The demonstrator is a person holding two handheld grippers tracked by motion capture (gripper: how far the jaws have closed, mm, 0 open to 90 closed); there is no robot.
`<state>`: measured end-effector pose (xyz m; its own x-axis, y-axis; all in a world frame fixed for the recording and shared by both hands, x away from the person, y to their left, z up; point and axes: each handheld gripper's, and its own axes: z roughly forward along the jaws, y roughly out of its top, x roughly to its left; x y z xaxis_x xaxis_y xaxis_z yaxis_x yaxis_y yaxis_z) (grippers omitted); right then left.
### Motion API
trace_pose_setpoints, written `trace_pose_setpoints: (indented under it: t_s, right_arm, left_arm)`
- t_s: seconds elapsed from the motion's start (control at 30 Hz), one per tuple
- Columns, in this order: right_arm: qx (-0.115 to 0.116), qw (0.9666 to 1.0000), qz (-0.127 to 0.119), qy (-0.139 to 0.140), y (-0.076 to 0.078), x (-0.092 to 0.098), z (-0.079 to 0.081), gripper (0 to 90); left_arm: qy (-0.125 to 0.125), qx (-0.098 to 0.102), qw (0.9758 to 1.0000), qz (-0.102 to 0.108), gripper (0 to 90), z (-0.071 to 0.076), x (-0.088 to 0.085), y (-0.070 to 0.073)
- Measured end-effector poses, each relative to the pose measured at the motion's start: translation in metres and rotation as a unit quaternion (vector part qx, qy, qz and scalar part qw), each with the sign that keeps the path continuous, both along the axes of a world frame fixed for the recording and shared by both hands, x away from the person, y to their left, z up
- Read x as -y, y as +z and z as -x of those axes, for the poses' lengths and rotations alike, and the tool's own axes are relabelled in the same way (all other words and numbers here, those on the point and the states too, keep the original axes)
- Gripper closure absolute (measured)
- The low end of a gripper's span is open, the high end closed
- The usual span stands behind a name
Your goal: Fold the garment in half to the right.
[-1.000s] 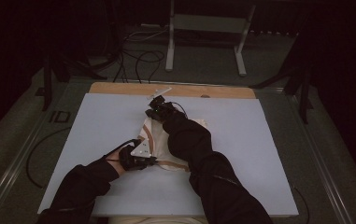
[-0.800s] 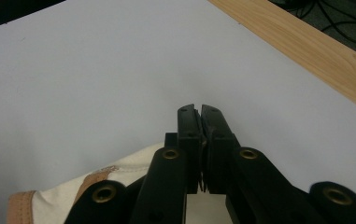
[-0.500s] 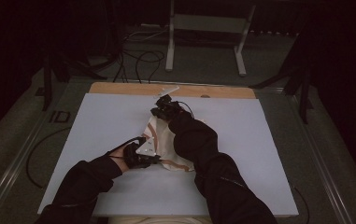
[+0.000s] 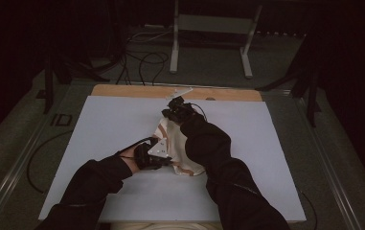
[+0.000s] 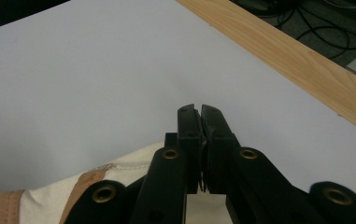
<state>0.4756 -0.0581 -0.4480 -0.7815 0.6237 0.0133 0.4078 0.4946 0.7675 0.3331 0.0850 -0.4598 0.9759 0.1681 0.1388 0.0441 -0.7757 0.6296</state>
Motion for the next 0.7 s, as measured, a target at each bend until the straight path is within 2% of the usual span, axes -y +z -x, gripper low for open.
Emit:
trace_pose_setpoints:
  t_s: [0.7]
  right_arm:
    - [0.003,0.9993,-0.011,-0.035,0.002,0.057,0.005,87.7]
  left_arm:
    - [-0.024,-0.009,0.9996,-0.009,86.1,-0.006,0.034,0.000]
